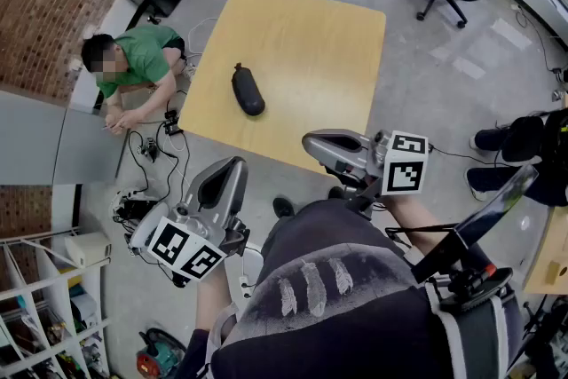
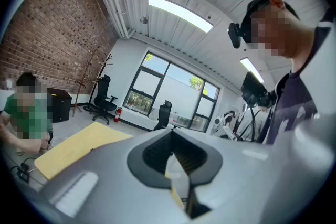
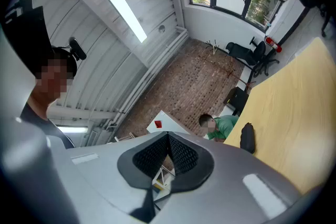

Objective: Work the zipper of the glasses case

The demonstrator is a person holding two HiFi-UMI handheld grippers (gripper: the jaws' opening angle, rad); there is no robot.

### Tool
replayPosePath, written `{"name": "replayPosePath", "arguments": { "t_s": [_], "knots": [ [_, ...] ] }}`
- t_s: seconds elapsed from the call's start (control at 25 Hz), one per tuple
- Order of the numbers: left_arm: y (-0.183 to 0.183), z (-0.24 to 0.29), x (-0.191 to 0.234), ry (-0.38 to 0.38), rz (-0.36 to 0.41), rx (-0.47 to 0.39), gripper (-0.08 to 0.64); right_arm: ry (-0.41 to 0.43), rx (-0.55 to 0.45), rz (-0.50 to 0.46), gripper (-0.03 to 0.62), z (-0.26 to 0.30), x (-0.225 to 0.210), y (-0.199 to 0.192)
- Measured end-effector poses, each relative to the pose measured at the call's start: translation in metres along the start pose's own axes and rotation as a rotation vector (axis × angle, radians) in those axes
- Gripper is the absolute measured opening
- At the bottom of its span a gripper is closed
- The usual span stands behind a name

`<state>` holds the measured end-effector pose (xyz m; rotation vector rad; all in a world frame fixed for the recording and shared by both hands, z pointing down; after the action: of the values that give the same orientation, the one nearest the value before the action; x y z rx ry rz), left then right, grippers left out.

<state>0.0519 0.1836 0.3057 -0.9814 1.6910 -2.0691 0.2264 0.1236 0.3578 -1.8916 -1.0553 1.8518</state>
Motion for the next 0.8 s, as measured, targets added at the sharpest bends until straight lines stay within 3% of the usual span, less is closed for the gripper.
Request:
{"name": "replayPosePath", "arguments": {
  "t_s": [0.2,0.4,0.64,0.8],
  "knots": [
    [0.021,-0.052,0.034,-0.088,-0.005,-0.007,0.002,-0.121,-0.057,0.007,0.002,0.038,0.031,-0.034],
    [0.03,-0.127,0.105,-0.087,-0.069,-0.072,0.002,-0.175,0.054,-0.083,0.002,0.131,0.058,-0.071],
    [0.013,-0.163,0.132,-0.065,-0.109,-0.1,0.002,-0.282,0.207,-0.132,0.002,0.165,0.06,-0.107],
    [0.013,-0.176,0.151,-0.038,-0.14,-0.127,0.002,-0.339,0.284,-0.165,0.002,0.183,0.052,-0.107]
  ]
}}
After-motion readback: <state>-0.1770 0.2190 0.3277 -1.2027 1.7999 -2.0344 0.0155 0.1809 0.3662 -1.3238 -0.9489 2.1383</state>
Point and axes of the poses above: the fingertips, and each gripper's own axes: z forward along the fingers, x to its left, y out of its top, the point moved 5 cm from there along -z, backward along the fingers, and after that the axes turned 4 degrees about -y, right-handed, at the moved point
